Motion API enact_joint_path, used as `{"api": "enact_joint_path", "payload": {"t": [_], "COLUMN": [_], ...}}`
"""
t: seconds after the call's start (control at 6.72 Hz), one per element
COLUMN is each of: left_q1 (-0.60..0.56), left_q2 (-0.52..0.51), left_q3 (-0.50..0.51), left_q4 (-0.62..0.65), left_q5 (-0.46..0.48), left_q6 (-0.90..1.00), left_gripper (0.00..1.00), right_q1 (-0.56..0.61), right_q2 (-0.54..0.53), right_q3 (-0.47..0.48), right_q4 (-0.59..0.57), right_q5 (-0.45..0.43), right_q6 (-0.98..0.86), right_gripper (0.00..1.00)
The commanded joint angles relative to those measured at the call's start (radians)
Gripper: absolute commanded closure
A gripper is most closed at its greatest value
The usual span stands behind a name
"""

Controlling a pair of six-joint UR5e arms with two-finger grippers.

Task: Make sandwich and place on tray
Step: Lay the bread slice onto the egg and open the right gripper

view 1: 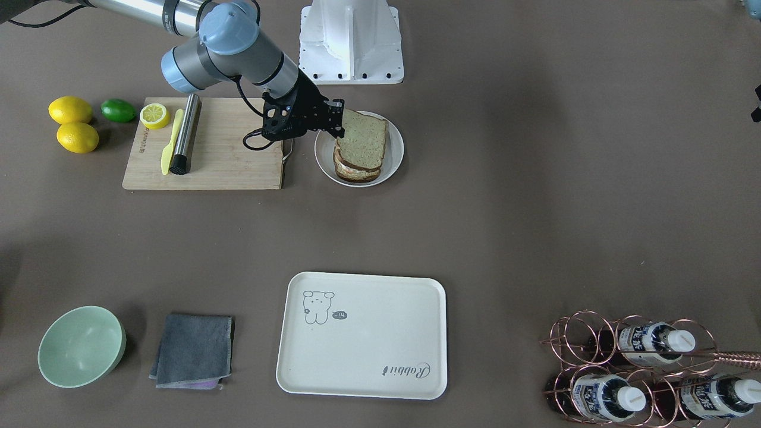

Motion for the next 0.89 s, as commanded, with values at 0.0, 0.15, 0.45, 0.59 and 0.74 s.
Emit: {"api": "enact_joint_path", "payload": {"t": [0.0,0.15,0.45,0.59,0.74], "left_q1": [-0.001,-0.001,0.001,0.004,0.019], "left_q2": [0.000,0.000,-0.002,-0.018,-0.014], "left_q3": [0.001,-0.002,-0.002,-0.014,-0.039], "left_q4": [-0.001,0.001,0.004,0.004,0.004], "left_q5": [-0.001,-0.001,-0.011,-0.055,-0.057], "left_q6": [0.000,0.000,-0.013,-0.126,-0.175], "left_gripper": [0.02,0.02,0.02,0.02,0.02], "right_q1": [-0.002,-0.001,0.048,0.092,0.138], "right_q2": [0.005,0.003,-0.030,-0.119,-0.185], "right_q3": [-0.014,-0.011,0.016,0.071,0.105], "right_q4": [-0.003,-0.003,-0.009,-0.010,-0.010], "right_q5": [-0.019,-0.019,0.000,0.013,0.045], "right_q6": [0.031,0.033,0.030,0.021,0.009], "right_gripper": [0.00,0.00,0.00,0.00,0.00]}}
